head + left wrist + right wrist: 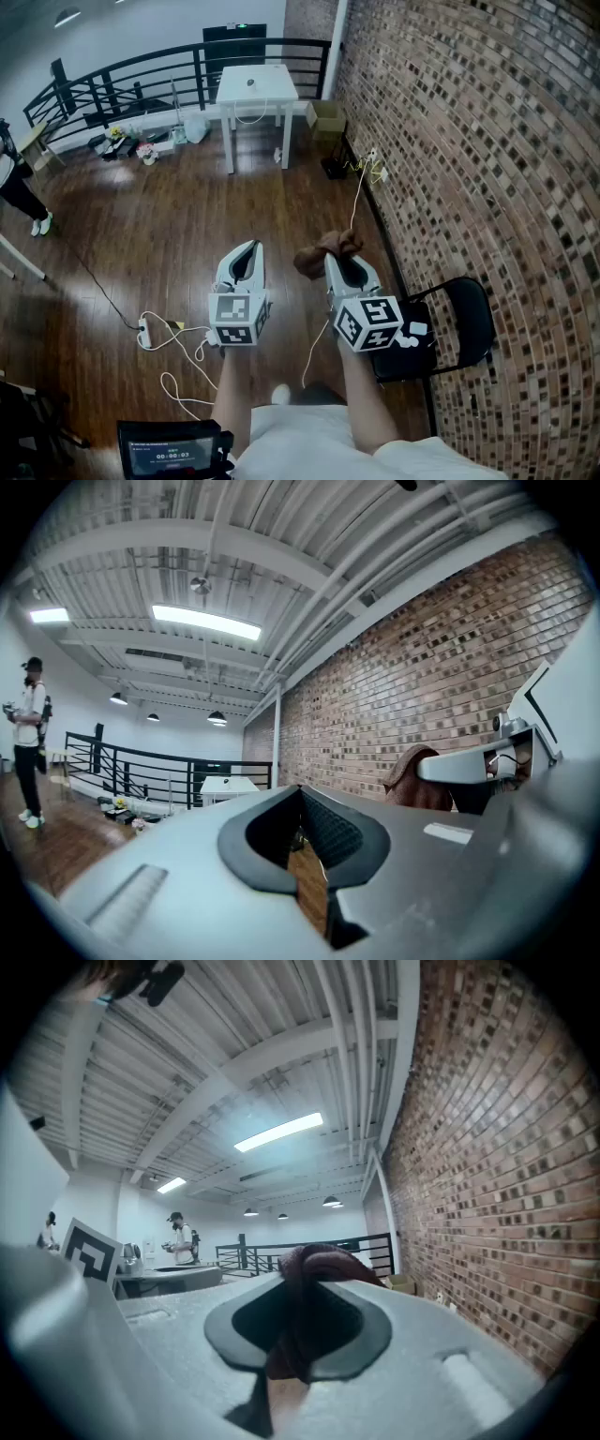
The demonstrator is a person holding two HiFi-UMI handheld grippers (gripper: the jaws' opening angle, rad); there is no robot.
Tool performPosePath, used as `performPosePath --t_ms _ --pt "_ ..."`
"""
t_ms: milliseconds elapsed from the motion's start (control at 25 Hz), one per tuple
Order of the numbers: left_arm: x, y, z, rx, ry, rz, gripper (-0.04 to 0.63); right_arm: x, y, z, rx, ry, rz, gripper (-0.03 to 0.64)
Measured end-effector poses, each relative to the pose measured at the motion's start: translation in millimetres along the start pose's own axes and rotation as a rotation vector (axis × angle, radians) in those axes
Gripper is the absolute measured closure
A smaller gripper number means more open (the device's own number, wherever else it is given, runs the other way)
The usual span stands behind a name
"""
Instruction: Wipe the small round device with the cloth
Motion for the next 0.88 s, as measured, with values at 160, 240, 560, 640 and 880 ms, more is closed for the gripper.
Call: performPosePath --t_ms 160,240,560,640,880 --pt "-7 -27 -48 0.033 0.014 -0.009 0.578 -3 -60 -11 0.042 0.006 -0.027 0.574" --pt "-13 -44 -71 0.056 0.009 -0.013 0.578 -6 -92 -11 0.061 0.006 -0.043 0.574" --pt "-24 -171 -150 0.111 -0.014 -0.021 0.578 -7 -260 30 0.151 -0.016 -0.040 0.574" --pt "-14 -219 -163 0.106 -0.047 -0.018 0.578 7 -306 49 0.163 -0.029 -0.026 0.572" --pt "5 -350 -189 0.077 -0.081 -0.034 0.578 44 -426 120 0.172 -0.018 0.006 0.574"
Point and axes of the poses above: the fingertips, and each gripper's own axes: y backward along the fingers, z to its right, x out of its top, the point moved 4 cm from there along y, backward along the fingers, and after that the axes turned 2 degrees about -y, right-handed, at the moved point
